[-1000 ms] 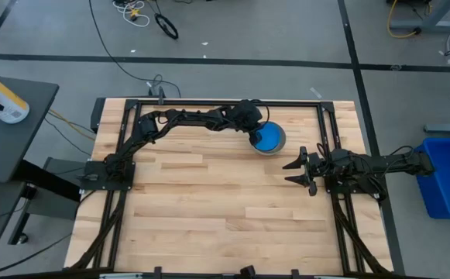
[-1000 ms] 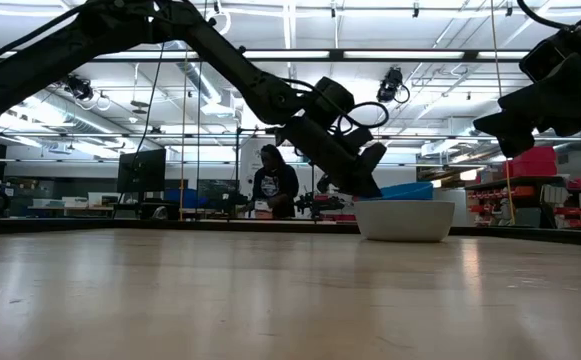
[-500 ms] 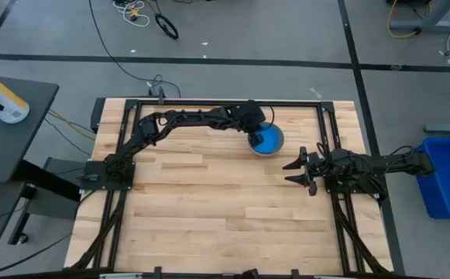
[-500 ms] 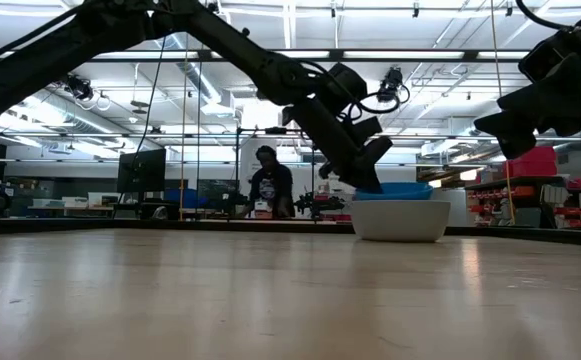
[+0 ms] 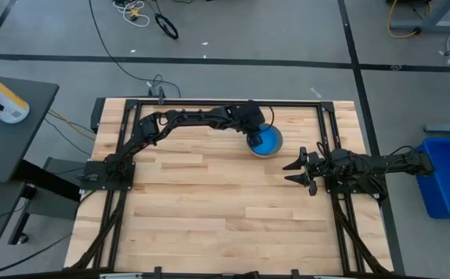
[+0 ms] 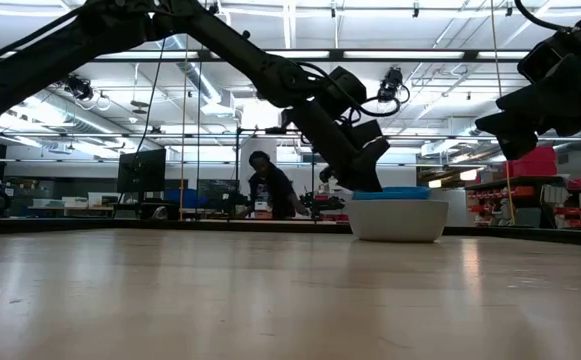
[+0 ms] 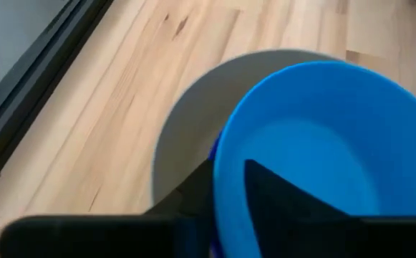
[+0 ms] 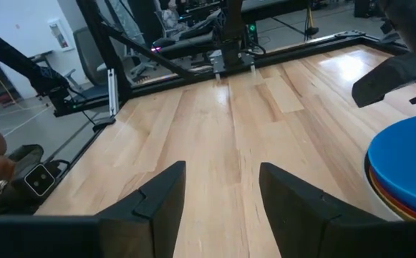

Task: Nest bowls inside each other
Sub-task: Stack the blue bowl on top of the dark blue bowl, then return to Home Position

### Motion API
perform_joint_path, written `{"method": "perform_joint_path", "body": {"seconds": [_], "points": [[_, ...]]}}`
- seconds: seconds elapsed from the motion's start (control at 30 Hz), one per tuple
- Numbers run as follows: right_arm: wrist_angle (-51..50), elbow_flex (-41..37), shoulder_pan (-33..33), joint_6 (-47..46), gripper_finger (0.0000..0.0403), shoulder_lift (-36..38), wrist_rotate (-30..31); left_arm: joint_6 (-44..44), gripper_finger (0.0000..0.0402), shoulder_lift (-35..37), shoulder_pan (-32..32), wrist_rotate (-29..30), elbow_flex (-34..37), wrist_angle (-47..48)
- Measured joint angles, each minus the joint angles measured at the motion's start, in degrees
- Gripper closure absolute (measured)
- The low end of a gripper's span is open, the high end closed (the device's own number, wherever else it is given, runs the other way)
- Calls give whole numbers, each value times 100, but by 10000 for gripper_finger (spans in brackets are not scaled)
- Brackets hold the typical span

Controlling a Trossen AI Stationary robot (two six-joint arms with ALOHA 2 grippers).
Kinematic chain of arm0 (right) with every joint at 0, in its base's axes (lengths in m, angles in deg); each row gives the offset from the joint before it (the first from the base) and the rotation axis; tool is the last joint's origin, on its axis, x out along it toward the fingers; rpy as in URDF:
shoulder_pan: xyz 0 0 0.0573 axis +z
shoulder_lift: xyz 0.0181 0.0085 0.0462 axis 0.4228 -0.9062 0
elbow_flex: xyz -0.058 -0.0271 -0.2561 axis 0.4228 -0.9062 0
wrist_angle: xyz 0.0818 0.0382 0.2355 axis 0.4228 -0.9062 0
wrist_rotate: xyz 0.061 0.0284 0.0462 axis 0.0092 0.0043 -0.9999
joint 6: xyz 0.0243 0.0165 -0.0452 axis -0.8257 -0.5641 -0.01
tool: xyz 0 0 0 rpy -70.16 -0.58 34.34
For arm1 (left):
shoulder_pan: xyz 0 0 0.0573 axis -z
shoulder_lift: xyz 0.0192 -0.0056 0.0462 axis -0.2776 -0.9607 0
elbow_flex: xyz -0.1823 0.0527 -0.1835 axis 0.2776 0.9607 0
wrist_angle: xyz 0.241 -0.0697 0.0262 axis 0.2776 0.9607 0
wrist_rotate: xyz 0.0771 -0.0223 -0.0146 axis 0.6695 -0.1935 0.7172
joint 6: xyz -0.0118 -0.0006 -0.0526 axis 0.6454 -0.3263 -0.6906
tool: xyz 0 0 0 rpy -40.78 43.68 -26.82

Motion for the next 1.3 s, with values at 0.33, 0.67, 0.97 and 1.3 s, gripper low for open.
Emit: {"method": "perform_joint_path", "body": {"seconds": [0.33, 0.67, 0.97, 1.3], "points": [[0, 0, 1, -2, 200, -2, 0, 35, 160, 0, 15, 253, 0, -180], [0, 0, 0, -2, 184, -1, 0, 192, 98, 0, 20, 169, 2, -584], [-1, 0, 1, -2, 178, -13, 0, 570, 97, 187, 16, 20, 10, -930], [-2, 0, -2, 160, 199, -146, 0, 687, 97, 1429, 85, 150, 2, 431]]}}
